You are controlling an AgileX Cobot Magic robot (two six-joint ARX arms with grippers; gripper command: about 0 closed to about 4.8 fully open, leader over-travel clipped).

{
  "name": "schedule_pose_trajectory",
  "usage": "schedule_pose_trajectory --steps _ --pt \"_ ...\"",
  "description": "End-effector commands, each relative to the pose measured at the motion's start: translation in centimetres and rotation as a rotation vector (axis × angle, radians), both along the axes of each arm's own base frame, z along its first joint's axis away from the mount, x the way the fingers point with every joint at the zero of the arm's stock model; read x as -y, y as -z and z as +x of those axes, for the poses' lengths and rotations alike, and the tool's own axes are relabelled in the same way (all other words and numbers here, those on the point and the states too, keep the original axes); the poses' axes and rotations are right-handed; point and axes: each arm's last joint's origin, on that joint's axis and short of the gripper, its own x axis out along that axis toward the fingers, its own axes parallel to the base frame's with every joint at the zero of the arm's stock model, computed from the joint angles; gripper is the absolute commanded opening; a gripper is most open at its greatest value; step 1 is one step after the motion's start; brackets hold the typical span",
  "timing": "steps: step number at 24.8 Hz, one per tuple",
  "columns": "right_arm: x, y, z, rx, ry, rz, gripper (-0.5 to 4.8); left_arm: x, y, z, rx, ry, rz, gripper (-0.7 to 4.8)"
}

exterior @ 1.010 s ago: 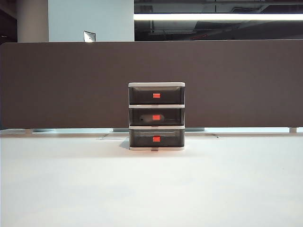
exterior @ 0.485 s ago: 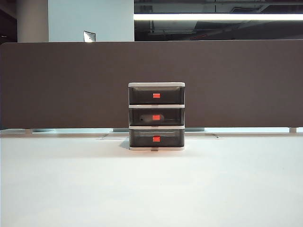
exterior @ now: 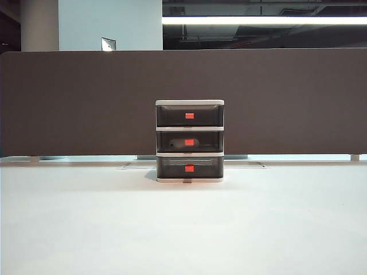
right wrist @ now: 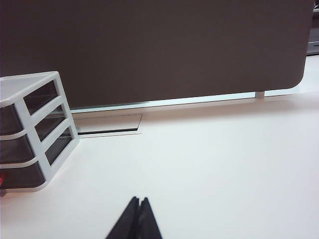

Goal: Pick up the earphone case on the table, open the lid, insert the wireless earphone on the table into it, close the lid, put the earphone case into the second layer of the drawer, and finally close the drawer.

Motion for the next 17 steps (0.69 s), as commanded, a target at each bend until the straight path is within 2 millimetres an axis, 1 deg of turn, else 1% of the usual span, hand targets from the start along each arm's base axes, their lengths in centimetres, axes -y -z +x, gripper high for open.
schedule_pose_trajectory --steps 1,17 --pt "0.02 0.01 0.02 0.016 0.006 0.002 0.00 -0.01 -0.10 0.00 0.011 0.000 0.002 -0.05" --pt "0.00 0.01 0.02 0.016 -0.002 0.001 0.00 -0.01 -0.10 0.00 0.011 0.000 0.002 -0.05"
